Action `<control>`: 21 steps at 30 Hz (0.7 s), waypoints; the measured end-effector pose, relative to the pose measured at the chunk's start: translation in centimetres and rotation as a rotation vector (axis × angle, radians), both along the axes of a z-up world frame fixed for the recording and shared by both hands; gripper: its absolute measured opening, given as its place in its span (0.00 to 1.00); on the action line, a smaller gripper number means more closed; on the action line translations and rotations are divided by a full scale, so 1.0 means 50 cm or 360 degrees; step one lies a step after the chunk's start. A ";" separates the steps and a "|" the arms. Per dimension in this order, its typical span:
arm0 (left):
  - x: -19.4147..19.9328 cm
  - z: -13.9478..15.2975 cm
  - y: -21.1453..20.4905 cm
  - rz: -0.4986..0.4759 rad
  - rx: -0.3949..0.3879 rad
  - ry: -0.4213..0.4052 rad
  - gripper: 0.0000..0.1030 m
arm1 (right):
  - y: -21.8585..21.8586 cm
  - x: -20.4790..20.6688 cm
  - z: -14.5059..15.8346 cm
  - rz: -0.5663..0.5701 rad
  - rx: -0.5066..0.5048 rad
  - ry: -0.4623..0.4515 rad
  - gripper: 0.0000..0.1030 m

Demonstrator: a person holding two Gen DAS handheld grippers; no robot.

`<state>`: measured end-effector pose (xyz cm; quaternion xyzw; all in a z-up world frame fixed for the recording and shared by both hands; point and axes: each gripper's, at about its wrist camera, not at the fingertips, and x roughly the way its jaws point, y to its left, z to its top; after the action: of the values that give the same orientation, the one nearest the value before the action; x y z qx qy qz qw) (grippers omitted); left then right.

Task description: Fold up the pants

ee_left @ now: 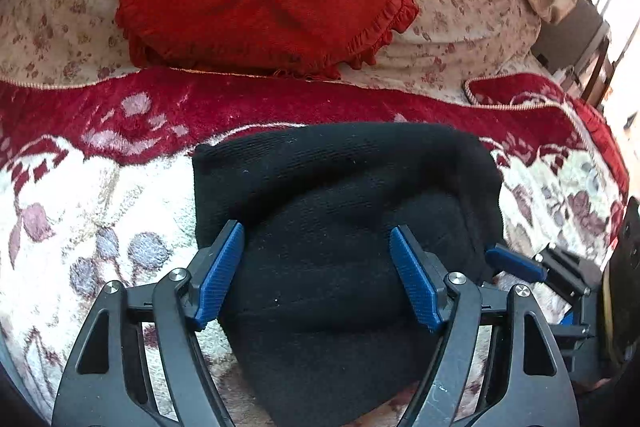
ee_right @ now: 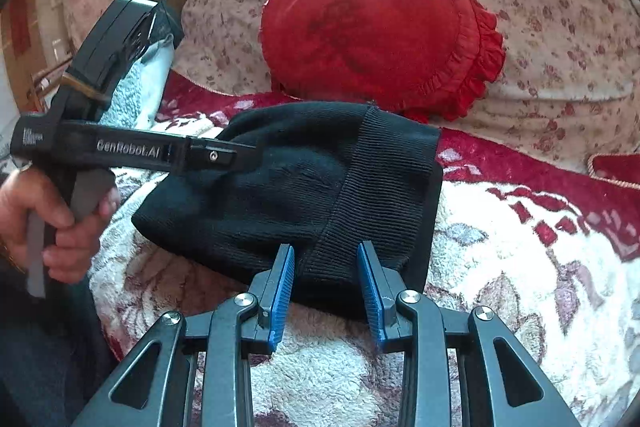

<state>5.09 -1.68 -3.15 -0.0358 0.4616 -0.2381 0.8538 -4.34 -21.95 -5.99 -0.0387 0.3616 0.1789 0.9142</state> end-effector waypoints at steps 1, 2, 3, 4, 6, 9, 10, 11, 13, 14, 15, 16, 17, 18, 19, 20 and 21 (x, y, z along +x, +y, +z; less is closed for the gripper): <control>0.001 0.000 0.006 0.0006 -0.0028 0.0012 0.73 | 0.002 0.000 0.002 0.0000 -0.0001 -0.0006 0.31; 0.002 -0.003 0.007 0.0010 -0.0049 0.0022 0.73 | 0.003 0.003 0.005 0.0003 -0.0008 -0.0009 0.31; 0.005 -0.004 0.011 0.0017 -0.0076 0.0035 0.73 | 0.004 0.001 0.011 0.0008 -0.0019 -0.0005 0.31; 0.006 -0.003 0.017 0.0028 -0.0111 0.0049 0.73 | 0.004 0.003 0.023 0.0008 -0.0019 0.0008 0.31; 0.009 -0.003 0.027 0.0051 -0.0172 0.0073 0.73 | -0.004 0.018 0.062 -0.0026 -0.0008 -0.0029 0.30; 0.013 -0.002 0.043 0.0086 -0.0284 0.0119 0.73 | -0.021 0.064 0.118 -0.0147 -0.0045 -0.0141 0.30; 0.015 -0.003 0.047 0.0093 -0.0312 0.0132 0.73 | -0.025 0.083 0.125 -0.0163 -0.0049 -0.0147 0.30; 0.016 -0.002 0.049 0.0098 -0.0331 0.0140 0.73 | -0.026 0.097 0.130 -0.0167 -0.0047 -0.0153 0.30; 0.016 0.000 0.050 0.0100 -0.0342 0.0142 0.73 | -0.026 0.133 0.134 -0.0149 -0.0023 -0.0190 0.28; 0.015 0.001 0.048 0.0099 -0.0337 0.0138 0.74 | -0.025 0.146 0.131 -0.0124 0.0013 -0.0200 0.28; 0.014 0.001 0.046 0.0095 -0.0334 0.0134 0.75 | -0.023 0.162 0.120 -0.0069 0.0070 -0.0187 0.27; 0.013 0.001 0.045 0.0092 -0.0338 0.0131 0.78 | -0.020 0.169 0.110 -0.0055 0.0067 -0.0166 0.27; 0.013 0.000 0.045 0.0090 -0.0342 0.0127 0.81 | -0.014 0.185 0.085 -0.0059 0.0014 -0.0101 0.27; 0.013 -0.001 0.042 0.0090 -0.0346 0.0123 0.82 | -0.011 0.197 0.062 -0.0066 -0.0032 -0.0020 0.27; 0.013 -0.001 0.038 0.0091 -0.0343 0.0115 0.84 | -0.011 0.216 0.024 -0.0076 -0.0060 0.0128 0.27; 0.012 -0.001 0.033 0.0091 -0.0336 0.0108 0.88 | -0.017 0.216 0.015 -0.0089 -0.0004 0.0135 0.27; 0.013 -0.001 0.030 0.0085 -0.0337 0.0102 0.91 | -0.025 0.219 0.017 -0.0102 0.0059 0.0139 0.27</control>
<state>5.74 -0.17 -3.23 -0.1458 0.4599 -0.2614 0.8360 6.59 -23.17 -5.15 -0.0022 0.3989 0.1577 0.9033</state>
